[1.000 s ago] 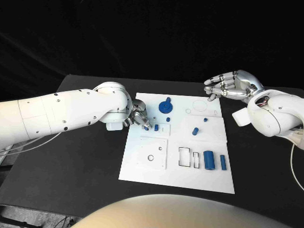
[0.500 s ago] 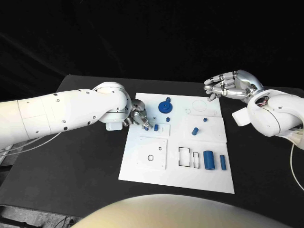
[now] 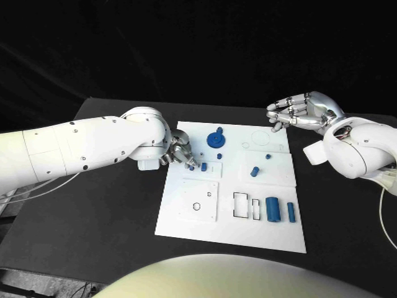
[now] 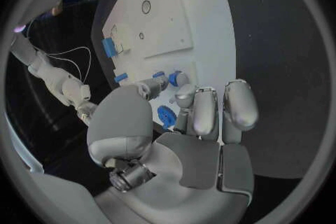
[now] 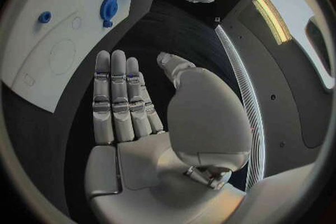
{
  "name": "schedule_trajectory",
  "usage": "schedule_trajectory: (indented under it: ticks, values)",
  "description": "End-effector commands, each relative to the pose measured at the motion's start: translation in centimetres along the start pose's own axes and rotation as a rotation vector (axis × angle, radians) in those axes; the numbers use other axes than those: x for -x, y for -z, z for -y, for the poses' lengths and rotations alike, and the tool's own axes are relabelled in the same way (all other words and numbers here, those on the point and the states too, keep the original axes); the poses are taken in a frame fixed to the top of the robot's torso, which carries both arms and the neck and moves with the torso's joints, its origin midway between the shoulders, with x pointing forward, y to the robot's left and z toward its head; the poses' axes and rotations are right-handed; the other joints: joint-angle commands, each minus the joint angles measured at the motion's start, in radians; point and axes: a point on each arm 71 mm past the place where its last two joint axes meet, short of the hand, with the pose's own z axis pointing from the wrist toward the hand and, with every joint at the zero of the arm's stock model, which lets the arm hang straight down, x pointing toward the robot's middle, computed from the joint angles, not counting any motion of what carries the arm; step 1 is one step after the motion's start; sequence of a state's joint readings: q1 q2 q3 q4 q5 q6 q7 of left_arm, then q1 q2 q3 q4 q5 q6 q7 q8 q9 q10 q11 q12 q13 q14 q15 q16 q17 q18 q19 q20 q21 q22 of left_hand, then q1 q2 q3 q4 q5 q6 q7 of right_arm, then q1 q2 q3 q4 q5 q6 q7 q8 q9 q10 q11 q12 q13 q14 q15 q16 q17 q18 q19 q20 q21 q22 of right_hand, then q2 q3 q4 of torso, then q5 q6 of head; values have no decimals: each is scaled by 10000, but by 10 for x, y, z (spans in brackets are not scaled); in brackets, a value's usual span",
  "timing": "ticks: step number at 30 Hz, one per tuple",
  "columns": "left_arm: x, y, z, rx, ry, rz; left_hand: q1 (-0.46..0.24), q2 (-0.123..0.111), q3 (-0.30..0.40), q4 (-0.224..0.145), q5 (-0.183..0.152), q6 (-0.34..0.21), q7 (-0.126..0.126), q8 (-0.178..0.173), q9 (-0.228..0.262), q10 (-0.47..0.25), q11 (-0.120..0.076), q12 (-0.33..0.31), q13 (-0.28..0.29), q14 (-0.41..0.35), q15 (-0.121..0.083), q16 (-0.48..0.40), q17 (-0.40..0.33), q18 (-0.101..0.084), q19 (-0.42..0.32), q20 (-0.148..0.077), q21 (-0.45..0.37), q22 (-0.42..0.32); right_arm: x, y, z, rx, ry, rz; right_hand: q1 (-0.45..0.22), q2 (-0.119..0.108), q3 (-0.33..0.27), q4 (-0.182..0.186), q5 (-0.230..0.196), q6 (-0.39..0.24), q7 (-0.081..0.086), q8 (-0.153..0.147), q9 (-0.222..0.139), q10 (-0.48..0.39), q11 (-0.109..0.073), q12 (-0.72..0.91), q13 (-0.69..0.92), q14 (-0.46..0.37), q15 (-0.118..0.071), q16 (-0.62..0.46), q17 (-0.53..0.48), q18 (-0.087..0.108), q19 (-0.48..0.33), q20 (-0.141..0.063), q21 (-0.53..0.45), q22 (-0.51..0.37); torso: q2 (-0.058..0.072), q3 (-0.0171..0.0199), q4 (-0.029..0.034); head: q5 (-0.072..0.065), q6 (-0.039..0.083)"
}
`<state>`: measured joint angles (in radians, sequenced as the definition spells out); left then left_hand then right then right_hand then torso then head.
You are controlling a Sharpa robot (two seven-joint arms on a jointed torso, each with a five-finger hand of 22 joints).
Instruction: Assemble the parts on the task board
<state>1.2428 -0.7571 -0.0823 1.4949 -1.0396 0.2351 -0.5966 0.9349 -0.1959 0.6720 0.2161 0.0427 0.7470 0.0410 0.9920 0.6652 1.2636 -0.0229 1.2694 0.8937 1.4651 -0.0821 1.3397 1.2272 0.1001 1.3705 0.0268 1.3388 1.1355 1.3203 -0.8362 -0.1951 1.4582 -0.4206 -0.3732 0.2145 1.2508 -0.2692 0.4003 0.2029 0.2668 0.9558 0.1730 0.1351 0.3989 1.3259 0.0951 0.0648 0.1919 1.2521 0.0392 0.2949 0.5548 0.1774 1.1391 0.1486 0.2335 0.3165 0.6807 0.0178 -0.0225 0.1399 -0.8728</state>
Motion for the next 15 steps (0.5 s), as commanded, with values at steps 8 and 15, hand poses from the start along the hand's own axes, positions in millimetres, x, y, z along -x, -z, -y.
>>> schedule_trajectory:
  ticks: [8,15]
  values:
    - [0,-1,0,-19,65,68,-88,34,-769,405,58,21,45,38,7,-46,-21,64,11,203,-23,-38,15,-106,9,-6,-34,2,-1,0,-1,110,-53,-144,-137,-20,-93,69,-38,-63,19,56,18,-60,44,57,-14,-2,49,-68,18,50,17,71,-65,-33,-3,2,0,-8,2]
    - [2,1,-1,-38,146,119,-23,26,-1226,645,60,11,27,46,1,-50,-33,67,7,203,-34,-37,19,-106,12,-15,-37,8,-1,0,-1,106,-53,-132,-137,-20,-93,69,-38,-63,19,56,18,-60,44,57,-14,-2,49,-68,18,50,17,71,-65,-33,-4,2,4,0,2]
